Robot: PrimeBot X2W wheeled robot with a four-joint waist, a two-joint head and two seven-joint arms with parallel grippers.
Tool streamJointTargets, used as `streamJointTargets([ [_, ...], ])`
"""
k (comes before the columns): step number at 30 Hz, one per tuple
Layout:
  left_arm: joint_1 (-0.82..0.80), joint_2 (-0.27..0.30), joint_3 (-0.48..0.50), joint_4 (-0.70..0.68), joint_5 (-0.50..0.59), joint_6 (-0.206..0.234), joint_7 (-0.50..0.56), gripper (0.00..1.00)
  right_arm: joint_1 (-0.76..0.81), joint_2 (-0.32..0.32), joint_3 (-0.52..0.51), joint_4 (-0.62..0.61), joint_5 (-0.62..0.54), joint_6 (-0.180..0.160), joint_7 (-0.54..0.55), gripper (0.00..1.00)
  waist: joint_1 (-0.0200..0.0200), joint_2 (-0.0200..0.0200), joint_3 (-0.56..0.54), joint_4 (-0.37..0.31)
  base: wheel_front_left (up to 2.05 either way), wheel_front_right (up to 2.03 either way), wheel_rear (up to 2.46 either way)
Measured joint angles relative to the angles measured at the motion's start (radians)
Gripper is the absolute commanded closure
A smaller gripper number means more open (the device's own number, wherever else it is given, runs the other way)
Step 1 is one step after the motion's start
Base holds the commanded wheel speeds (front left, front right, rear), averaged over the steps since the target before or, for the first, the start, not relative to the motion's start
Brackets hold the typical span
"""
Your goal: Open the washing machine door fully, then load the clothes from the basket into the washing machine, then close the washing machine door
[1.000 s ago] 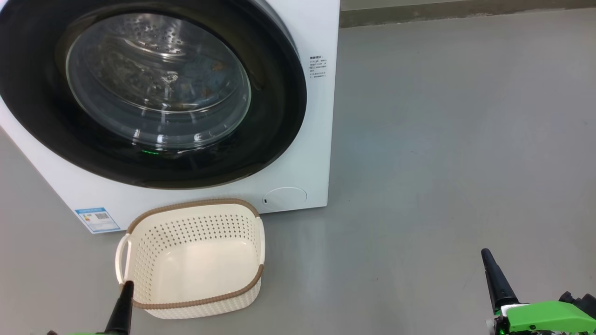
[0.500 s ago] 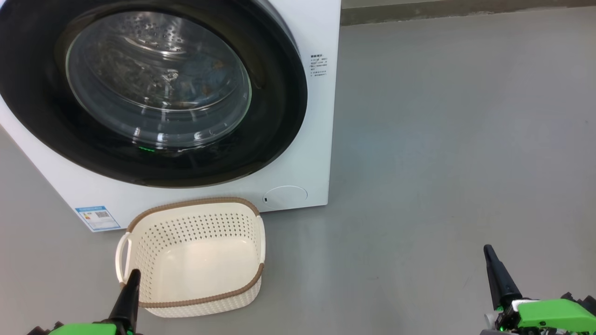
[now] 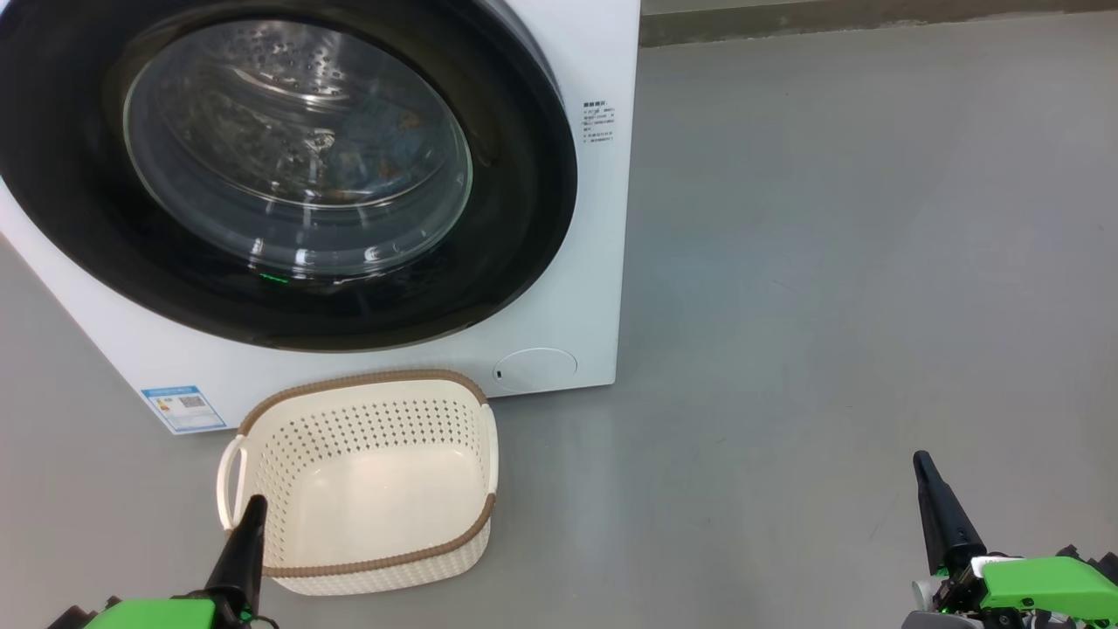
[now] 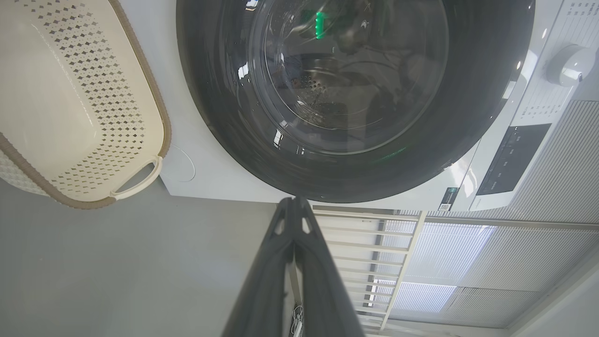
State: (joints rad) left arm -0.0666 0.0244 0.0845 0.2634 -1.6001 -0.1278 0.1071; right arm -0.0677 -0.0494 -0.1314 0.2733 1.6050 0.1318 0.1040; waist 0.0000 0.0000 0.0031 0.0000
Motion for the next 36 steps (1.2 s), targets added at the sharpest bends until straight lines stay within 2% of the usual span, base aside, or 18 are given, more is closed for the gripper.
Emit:
streamJointTargets([
  [36,0.000,0.000,0.000,0.000,0.000,0.000,0.000,1.00,0.000,0.000,-0.004,0.000,0.000,0.000,0.000,1.00,0.0000,0.0000,0.000,0.000,0.00,0.00,0.00],
])
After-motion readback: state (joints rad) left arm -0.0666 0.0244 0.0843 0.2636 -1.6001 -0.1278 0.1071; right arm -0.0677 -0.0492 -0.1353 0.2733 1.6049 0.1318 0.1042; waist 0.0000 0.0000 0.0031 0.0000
